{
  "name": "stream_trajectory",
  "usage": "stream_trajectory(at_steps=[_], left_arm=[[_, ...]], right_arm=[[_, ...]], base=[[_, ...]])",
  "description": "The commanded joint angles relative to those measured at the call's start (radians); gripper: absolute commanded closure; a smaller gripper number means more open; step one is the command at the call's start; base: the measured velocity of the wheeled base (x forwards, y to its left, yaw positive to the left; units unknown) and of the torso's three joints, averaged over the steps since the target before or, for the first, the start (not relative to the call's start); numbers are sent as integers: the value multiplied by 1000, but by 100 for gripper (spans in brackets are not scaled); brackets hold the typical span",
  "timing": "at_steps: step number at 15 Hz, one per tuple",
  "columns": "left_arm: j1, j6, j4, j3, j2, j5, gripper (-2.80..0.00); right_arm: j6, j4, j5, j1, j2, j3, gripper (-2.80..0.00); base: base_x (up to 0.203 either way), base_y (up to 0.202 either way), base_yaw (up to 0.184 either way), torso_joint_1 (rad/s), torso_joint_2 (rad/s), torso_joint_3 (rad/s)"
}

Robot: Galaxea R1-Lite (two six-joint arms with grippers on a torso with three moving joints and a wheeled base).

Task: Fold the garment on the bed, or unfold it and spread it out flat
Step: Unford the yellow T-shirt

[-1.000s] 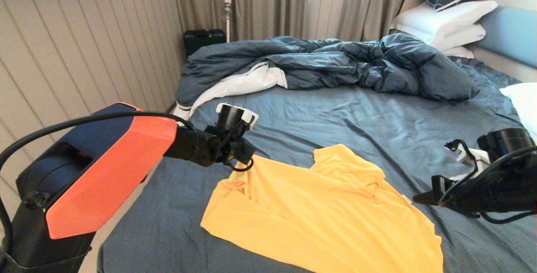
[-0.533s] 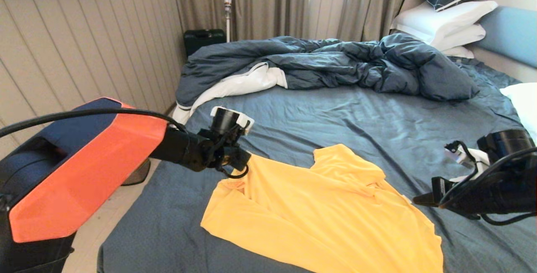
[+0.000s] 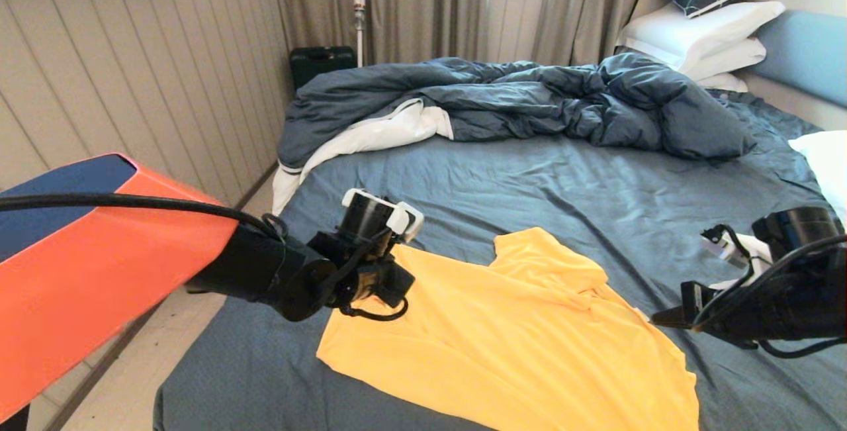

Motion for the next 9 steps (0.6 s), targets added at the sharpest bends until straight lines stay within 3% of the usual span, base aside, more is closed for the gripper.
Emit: stream_trajectory(at_steps=[1, 9], left_arm=[[-28, -1, -2, 12, 10, 2, 0], [-24, -1, -8, 4, 124, 4, 0]], right_arm=[[1, 1, 3, -1, 0, 0, 0], [1, 1, 4, -1, 5, 2, 0]], base=[[0, 0, 0, 0, 0, 0], [0, 0, 0, 0, 0, 0]])
